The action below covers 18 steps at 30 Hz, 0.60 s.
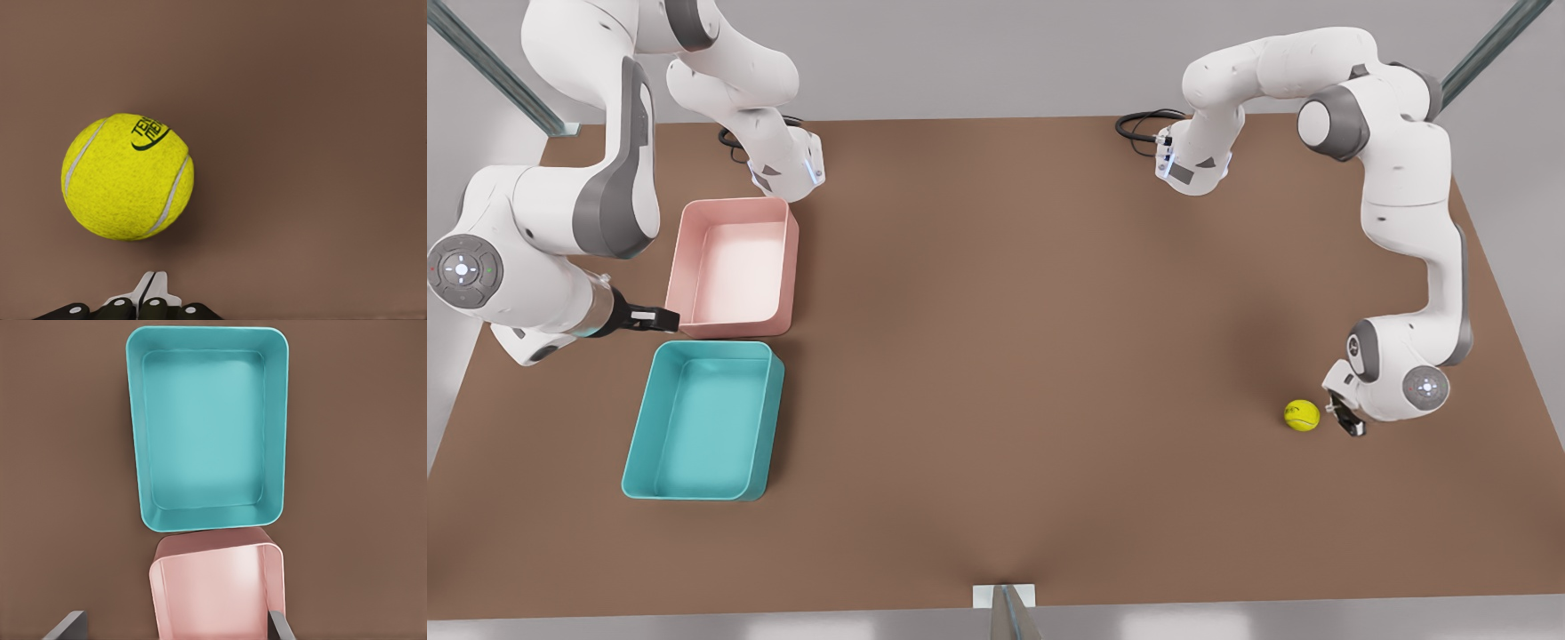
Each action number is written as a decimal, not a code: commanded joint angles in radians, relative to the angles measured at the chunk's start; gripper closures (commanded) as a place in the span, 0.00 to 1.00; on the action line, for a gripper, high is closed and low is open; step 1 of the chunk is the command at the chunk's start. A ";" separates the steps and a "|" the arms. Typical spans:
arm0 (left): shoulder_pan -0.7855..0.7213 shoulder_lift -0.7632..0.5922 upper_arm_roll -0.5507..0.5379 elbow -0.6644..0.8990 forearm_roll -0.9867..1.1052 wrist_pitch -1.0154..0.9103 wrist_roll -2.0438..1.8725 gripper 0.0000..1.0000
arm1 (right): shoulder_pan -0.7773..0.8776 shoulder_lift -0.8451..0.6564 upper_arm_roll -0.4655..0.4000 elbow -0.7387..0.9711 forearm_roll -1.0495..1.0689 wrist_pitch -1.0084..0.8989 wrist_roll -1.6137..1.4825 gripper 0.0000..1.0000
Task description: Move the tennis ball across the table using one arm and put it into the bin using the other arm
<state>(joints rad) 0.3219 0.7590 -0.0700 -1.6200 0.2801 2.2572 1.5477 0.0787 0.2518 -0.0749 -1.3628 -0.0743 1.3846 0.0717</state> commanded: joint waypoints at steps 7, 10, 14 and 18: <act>-0.033 -0.003 0.006 -0.009 0.005 0.058 0.052 0.79 | 0.001 0.011 0.000 0.002 -0.004 -0.001 0.000 0.00; -0.155 -0.010 0.006 -0.011 -0.001 0.059 -0.172 0.79 | 0.003 0.011 0.000 0.002 -0.005 -0.001 -0.006 0.00; -0.411 -0.190 -0.070 -0.051 -0.245 -0.111 -1.104 0.79 | 0.003 0.011 0.000 0.002 -0.005 -0.001 -0.006 0.00; -0.399 -0.188 -0.076 0.070 -0.145 -0.339 -1.135 0.66 | 0.003 0.011 0.001 0.002 -0.007 -0.001 -0.006 0.00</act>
<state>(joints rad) -0.0787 0.5688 -0.1427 -1.5711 0.1093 2.1345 1.1925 0.0813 0.2635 -0.0736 -1.3611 -0.0806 1.3841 0.0695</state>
